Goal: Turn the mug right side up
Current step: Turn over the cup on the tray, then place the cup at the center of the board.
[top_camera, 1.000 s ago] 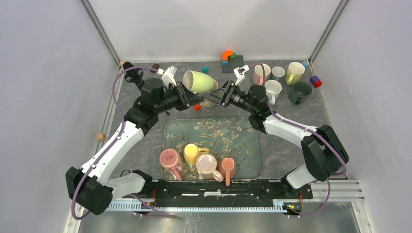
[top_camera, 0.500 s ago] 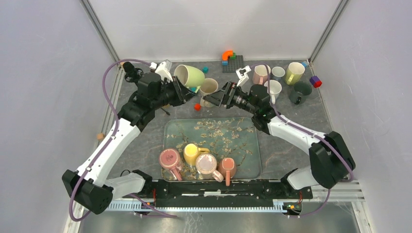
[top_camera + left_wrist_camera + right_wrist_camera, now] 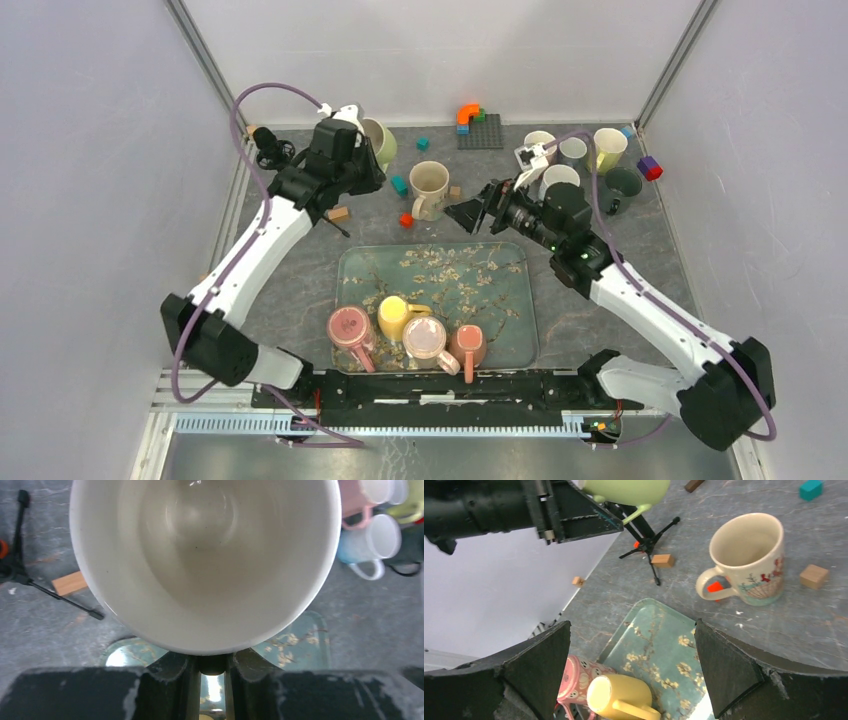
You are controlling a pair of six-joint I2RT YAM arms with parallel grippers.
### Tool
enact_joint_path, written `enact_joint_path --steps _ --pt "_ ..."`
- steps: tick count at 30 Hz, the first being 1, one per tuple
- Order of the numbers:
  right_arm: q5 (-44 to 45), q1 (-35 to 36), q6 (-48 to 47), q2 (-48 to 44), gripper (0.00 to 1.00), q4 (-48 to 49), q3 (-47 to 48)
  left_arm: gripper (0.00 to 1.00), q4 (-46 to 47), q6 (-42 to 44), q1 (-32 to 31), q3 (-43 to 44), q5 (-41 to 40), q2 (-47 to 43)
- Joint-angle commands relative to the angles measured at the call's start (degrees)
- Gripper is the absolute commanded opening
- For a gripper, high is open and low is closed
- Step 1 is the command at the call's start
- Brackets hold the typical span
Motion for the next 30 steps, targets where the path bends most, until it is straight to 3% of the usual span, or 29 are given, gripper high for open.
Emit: enact_joint_path --steps 1,14,30 --pt "5.22 0.14 -7.22 -5.81 0.98 -7.67 -0.97 0.02 1.95 5.55 1.37 5.45 -6.40 4.31" --pt "9.97 0.21 -12.92 -14.76 0.98 -18.21 -2.47 0.02 1.48 6.39 6.49 9.66 -5.72 20.29" --pt "10.12 0.19 -13.84 -16.03 0.98 -19.72 -3.92 0.02 -3.87 7.30 9.21 14.32 -1.82 32.75"
